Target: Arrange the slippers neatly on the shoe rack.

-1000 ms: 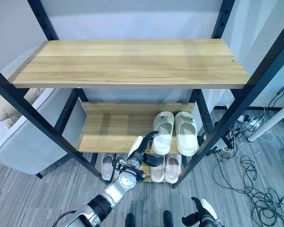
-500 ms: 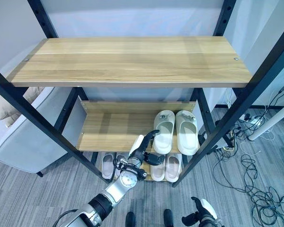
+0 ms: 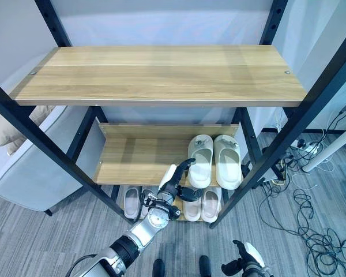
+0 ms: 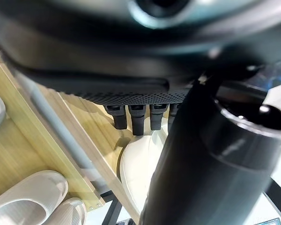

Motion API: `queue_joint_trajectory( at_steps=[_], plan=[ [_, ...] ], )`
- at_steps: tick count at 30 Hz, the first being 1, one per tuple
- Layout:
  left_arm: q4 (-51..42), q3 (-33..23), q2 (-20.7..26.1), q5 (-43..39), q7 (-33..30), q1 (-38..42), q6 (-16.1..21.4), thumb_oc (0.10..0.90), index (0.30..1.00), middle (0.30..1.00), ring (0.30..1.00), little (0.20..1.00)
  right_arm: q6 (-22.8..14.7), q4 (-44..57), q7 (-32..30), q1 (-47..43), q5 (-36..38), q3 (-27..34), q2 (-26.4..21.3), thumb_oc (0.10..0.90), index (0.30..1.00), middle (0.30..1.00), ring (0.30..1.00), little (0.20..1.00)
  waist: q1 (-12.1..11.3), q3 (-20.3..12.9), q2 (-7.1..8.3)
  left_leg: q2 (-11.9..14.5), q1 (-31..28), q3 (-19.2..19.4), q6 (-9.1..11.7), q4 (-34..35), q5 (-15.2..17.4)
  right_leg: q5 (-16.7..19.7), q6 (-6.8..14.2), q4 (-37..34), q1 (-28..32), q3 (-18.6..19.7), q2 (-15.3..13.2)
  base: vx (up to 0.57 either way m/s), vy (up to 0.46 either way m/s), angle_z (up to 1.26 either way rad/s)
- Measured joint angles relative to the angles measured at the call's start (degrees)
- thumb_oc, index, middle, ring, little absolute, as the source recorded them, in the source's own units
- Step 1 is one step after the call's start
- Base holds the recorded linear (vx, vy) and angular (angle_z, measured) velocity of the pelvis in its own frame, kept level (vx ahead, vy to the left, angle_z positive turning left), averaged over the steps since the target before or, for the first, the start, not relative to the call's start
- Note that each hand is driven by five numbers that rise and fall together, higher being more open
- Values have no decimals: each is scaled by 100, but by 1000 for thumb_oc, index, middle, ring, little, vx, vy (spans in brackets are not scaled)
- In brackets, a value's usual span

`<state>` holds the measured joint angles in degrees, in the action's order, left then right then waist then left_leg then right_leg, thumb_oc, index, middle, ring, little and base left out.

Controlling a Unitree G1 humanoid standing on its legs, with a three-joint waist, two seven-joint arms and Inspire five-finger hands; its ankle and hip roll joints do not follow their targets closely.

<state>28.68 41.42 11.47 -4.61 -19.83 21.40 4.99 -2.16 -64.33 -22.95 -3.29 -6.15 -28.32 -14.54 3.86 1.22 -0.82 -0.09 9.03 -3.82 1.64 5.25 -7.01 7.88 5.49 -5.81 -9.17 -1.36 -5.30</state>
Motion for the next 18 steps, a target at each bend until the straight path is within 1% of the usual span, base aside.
queue_joint_trajectory(
  at_steps=[18],
  plan=[
    [34,102,-115,0,-20,21,1,800,900,900,900,900,-3,-3,-5,-3,2,-52,2,800,900,900,900,900,3,3,5,-5,-3,9,0,-2,0,0,0,0,2,4,0,0,0,0]
  ],
)
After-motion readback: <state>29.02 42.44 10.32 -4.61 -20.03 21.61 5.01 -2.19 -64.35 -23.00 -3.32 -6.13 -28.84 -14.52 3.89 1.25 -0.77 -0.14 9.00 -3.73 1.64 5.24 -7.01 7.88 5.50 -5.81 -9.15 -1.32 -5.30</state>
